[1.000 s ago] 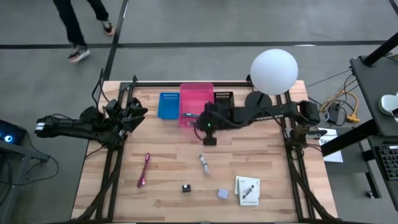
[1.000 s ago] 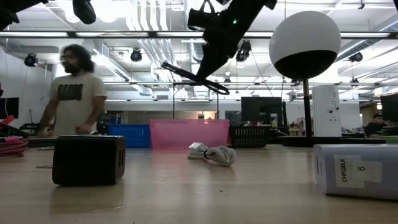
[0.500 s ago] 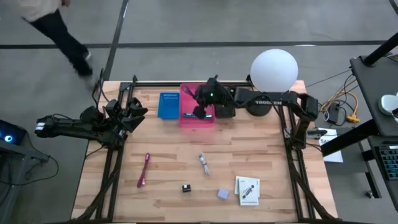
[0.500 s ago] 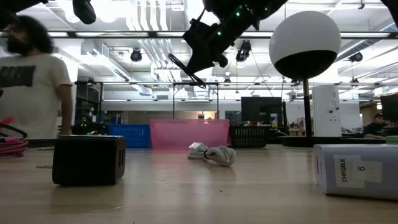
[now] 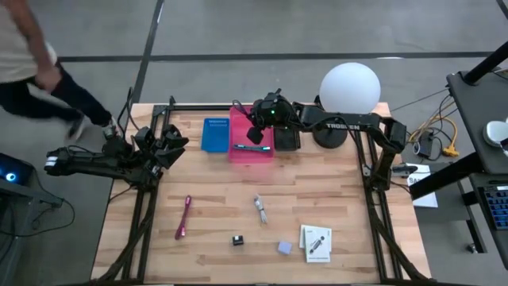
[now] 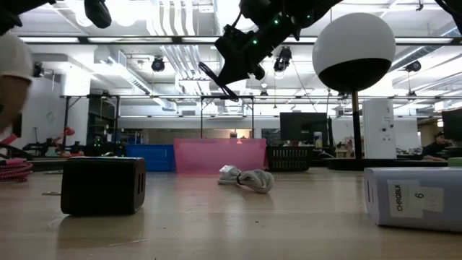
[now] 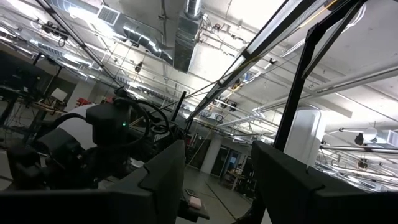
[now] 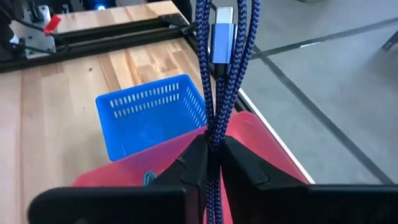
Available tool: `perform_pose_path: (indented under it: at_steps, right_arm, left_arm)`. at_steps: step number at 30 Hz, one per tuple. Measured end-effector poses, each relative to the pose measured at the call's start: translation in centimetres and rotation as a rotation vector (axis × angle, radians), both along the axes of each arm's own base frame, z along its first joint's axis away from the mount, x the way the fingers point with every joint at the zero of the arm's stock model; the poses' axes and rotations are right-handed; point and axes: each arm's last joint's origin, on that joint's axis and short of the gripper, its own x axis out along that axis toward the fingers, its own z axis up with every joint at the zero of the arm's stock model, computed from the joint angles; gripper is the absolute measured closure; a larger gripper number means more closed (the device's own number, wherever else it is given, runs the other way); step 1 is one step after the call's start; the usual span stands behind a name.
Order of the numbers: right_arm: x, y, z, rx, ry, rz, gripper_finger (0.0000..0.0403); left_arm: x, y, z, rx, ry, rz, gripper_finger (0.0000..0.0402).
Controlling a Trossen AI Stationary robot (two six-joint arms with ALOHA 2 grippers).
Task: Pick and place items into bin
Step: Put the dark blue charger cable into the pink bin, then put the white charger cable into the pink bin
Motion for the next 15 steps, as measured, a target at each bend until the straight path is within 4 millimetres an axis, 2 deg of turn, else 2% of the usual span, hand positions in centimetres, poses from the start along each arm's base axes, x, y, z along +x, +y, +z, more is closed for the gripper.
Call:
perform_pose_path:
  at_steps: [7,15]
  right_arm:
    - [0.03,-0.01,0.06,-0.002,-0.006,0.000,0.0331]
    - [0.03,0.00,0.04,-0.001,-0.006,0.000,0.0311]
  left_arm:
    - [0.00,0.00,0.00,0.000,0.000,0.001,0.0230]
    - [0.00,0.00,0.00,0.000,0.000,0.001,0.0230]
